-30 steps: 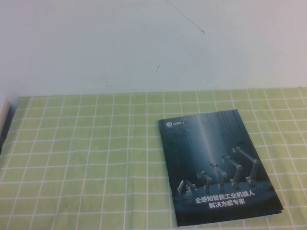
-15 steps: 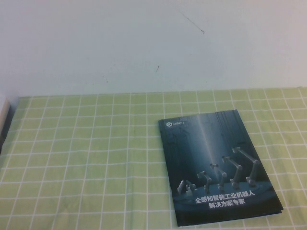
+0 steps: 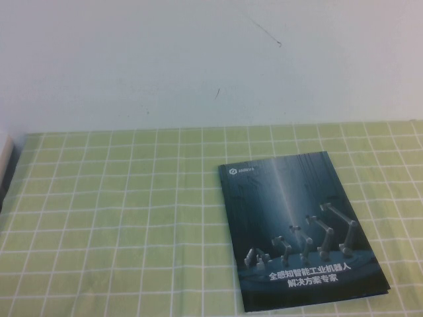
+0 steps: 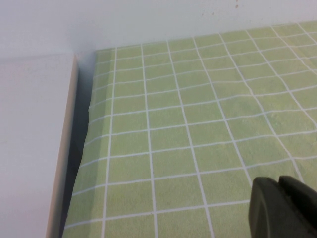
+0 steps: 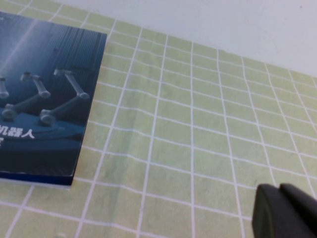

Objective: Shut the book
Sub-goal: 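Close the open booklet and leave it lying on the table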

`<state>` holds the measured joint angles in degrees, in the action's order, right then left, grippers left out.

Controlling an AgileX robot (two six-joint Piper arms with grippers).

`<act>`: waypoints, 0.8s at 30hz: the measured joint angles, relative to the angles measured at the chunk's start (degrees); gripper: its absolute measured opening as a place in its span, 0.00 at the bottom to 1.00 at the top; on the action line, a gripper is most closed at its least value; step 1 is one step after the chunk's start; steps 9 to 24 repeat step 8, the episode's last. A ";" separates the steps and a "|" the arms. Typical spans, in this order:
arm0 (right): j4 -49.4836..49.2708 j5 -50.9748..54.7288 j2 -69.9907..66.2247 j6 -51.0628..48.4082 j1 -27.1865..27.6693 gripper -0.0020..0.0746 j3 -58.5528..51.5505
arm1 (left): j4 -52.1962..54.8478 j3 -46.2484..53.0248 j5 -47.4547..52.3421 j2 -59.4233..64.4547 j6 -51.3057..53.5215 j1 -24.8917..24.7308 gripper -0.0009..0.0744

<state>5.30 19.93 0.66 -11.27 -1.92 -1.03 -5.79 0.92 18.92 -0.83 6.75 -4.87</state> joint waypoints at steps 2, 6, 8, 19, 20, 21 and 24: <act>-0.17 0.00 0.00 -0.09 0.00 0.02 0.00 | 0.00 0.00 0.00 0.00 0.00 0.00 0.01; -0.79 0.00 0.00 -0.09 0.00 0.02 0.00 | 0.00 0.00 0.00 0.00 0.00 0.00 0.01; -0.89 0.00 0.00 -0.09 0.00 0.02 0.00 | 0.00 0.00 0.00 0.00 0.00 0.00 0.01; -0.89 0.00 0.00 -0.09 0.00 0.02 0.00 | 0.00 0.00 0.00 0.00 0.00 0.00 0.01; -0.89 0.00 0.00 -0.09 0.00 0.02 0.00 | 0.00 0.00 0.00 0.00 0.00 0.00 0.01; -0.89 0.00 0.00 -0.09 0.00 0.02 0.00 | 0.00 0.00 0.00 0.00 0.00 0.00 0.01; -0.89 0.00 0.00 -0.09 0.00 0.02 0.00 | 0.00 0.00 0.00 0.00 0.00 0.00 0.01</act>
